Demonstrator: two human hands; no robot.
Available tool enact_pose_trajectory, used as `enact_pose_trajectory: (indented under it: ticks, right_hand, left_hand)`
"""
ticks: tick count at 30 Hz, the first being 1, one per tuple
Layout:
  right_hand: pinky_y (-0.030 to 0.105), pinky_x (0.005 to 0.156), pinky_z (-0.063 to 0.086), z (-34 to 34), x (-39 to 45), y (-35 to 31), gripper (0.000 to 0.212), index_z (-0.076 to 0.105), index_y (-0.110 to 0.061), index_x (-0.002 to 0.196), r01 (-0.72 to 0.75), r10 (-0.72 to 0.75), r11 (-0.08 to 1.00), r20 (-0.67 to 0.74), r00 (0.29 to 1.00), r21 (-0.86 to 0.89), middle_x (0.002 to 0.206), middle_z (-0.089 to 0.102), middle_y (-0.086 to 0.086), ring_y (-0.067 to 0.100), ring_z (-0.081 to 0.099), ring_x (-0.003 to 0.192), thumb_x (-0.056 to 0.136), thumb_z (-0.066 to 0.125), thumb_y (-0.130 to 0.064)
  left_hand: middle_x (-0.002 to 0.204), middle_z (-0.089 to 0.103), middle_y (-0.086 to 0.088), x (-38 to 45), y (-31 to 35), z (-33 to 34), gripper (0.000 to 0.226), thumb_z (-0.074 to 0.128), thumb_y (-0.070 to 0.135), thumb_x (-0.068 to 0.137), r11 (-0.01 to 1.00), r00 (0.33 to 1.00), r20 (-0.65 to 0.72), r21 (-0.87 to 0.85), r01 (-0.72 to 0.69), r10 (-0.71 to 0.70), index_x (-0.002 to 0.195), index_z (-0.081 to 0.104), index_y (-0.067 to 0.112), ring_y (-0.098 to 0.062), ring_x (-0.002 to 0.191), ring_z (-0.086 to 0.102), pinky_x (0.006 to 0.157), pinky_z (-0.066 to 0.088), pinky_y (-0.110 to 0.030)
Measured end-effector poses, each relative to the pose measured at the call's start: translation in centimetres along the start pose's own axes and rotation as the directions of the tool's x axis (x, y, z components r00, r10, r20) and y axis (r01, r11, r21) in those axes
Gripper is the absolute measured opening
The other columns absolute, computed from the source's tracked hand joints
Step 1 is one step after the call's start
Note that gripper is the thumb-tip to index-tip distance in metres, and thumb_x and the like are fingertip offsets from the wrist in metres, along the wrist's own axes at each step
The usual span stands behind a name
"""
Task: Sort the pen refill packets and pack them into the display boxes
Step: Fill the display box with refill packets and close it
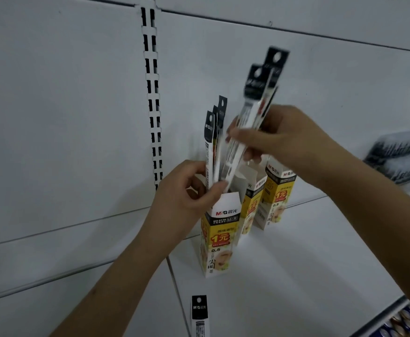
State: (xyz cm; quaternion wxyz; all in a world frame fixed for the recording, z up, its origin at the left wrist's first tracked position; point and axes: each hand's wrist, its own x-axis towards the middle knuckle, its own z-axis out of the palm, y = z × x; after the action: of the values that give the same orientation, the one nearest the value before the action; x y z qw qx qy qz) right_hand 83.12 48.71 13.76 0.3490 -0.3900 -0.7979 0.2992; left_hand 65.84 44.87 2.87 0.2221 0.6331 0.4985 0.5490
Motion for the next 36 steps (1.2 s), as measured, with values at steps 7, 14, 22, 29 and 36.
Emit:
enact_pose_trajectory:
  ticks: [7,14,22,29,36]
  right_hand:
    - [0.032,0.058,0.05,-2.2,0.1,-1.6,0.024,0.05,-0.015,0.082,0.165,-0.206,0.978,-0.436,0.876,-0.131,0.067,0.065,0.0,0.015,0.058,0.059,0.099,0.035,-0.02]
    - [0.033,0.056,0.046,0.1,0.0,-1.4,0.017,0.05,-0.013,0.096,0.148,-0.19,0.965,-0.193,0.963,-0.215,0.073,0.059,-0.002,0.014,0.054,0.057,0.102,0.039,-0.025]
    - [0.023,0.063,0.052,2.1,-0.1,-0.7,0.046,0.063,-0.021,0.091,0.03,-0.082,0.858,-0.079,0.993,-0.514,0.076,0.067,-0.004,0.008,0.064,0.07,0.08,0.059,-0.066]
    - [0.012,0.043,0.045,1.5,-0.9,-0.5,0.016,0.061,-0.011,0.081,0.0,-0.053,0.93,-0.134,0.99,-0.366,0.056,0.064,-0.004,0.001,0.059,0.041,0.085,0.068,-0.025]
    - [0.025,0.052,0.054,2.1,-1.9,0.2,0.018,0.061,-0.02,0.074,-0.065,0.081,0.861,0.009,0.997,-0.505,0.058,0.065,-0.005,0.006,0.063,0.049,0.084,0.07,-0.033]
  left_hand:
    - [0.104,0.061,0.006,0.2,-0.2,-0.2,0.041,0.07,0.048,0.073,0.996,0.994,0.095,-0.061,0.067,-0.061,0.106,0.071,0.024,-0.008,0.073,0.059,0.067,0.054,-0.023]
    - [0.112,0.054,0.014,-0.1,-0.8,0.7,0.049,0.064,0.06,0.068,0.995,0.995,0.053,-0.043,0.086,-0.084,0.104,0.074,0.028,0.002,0.093,0.051,0.071,0.044,-0.011]
    - [0.096,0.07,0.014,-0.7,-0.9,1.1,0.041,0.054,0.068,0.073,0.988,0.986,0.069,-0.035,0.152,-0.149,0.095,0.068,0.037,0.001,0.091,0.067,0.075,0.052,-0.019]
    - [0.112,0.063,0.033,-2.0,-1.5,1.4,0.058,0.08,0.045,0.075,0.995,0.966,0.239,0.051,0.09,-0.1,0.12,0.044,0.054,0.014,0.102,0.059,0.077,0.05,-0.006]
    - [0.113,0.064,0.029,-2.3,-2.1,1.9,0.057,0.079,0.04,0.078,0.997,0.98,0.192,0.057,0.047,-0.057,0.125,0.047,0.047,0.013,0.105,0.058,0.083,0.049,-0.007]
